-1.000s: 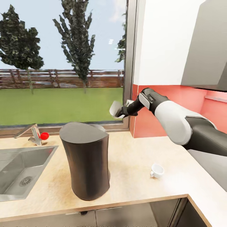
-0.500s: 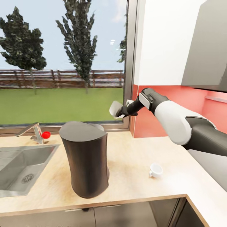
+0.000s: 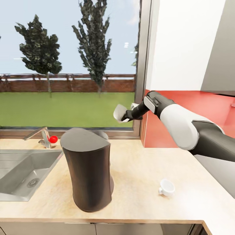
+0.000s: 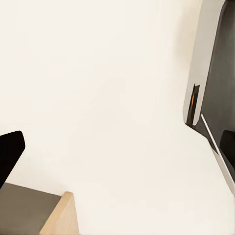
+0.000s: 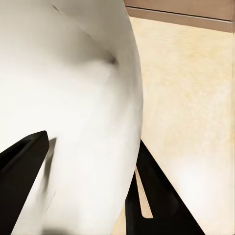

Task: Set up a coffee station on the kitchen countertop: keep the coffee maker on the countertop, move the bottle of coffee from the kitchen shelf to the counter next to the coffee maker, place a paper coffee filter on top of the coffee maker, put the saucer next to the coffee maker with the coffee cup on the saucer, and place the electric kettle next to the coffee maker.

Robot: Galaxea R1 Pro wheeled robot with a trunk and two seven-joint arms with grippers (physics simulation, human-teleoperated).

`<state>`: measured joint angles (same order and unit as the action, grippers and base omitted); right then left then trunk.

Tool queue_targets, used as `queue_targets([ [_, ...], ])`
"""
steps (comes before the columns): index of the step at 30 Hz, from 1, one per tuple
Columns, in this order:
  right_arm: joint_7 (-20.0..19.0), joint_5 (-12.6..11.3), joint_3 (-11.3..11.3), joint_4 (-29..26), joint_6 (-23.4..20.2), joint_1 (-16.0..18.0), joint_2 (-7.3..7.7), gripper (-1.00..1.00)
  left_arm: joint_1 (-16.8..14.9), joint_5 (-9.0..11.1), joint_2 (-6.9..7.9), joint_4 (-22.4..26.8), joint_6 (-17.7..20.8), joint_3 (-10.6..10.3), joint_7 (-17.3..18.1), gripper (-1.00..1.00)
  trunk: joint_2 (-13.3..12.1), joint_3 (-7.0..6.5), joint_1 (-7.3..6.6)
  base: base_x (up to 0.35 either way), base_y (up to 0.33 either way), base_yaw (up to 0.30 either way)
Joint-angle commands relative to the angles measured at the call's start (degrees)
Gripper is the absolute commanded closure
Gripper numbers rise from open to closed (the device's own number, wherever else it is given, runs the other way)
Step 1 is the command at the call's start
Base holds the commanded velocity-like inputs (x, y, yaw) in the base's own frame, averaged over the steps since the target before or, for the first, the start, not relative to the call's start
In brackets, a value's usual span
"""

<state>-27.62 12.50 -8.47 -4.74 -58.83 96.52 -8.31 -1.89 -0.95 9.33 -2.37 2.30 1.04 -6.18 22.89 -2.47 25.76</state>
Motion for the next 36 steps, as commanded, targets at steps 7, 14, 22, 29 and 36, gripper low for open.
queue_targets([
  [7, -0.24, 0.53, -0.26, -2.73, -0.15, -0.02, 0.05, 1.0, -0.05, -0.02, 0.06, -0.09, 0.02, 0.1, -0.15, -1.0, 0.04, 0.0, 0.03, 0.016, -0.033, 0.008],
  [14, -0.24, 0.38, -0.66, -3.22, -0.15, -0.02, -0.09, 1.0, -0.05, -0.05, -0.01, -0.09, 0.06, 0.1, -0.15, -1.0, 0.04, 0.0, 0.03, 0.0, 0.0, 0.014],
  [22, -0.24, 0.16, -0.67, -3.23, -0.17, -0.02, -0.34, 1.0, -0.05, -0.1, -0.62, -0.15, 0.07, 0.1, -0.15, -1.0, 0.04, 0.0, 0.03, 0.0, 0.0, 0.243],
  [29, -0.32, 0.15, -0.67, -3.2, -0.2, -0.02, -0.39, 1.0, -0.05, -0.11, -0.72, -0.17, 0.07, 0.1, -0.15, -1.0, 0.04, -0.14, 0.03, 0.0, 0.0, 0.271],
  [36, -0.33, 0.35, -0.73, -2.9, -0.24, -0.02, -0.36, 1.0, -0.05, -0.09, -0.71, -0.18, 0.07, 0.1, -0.15, -1.0, 0.04, -0.4, 0.03, 0.0, 0.0, 0.16],
])
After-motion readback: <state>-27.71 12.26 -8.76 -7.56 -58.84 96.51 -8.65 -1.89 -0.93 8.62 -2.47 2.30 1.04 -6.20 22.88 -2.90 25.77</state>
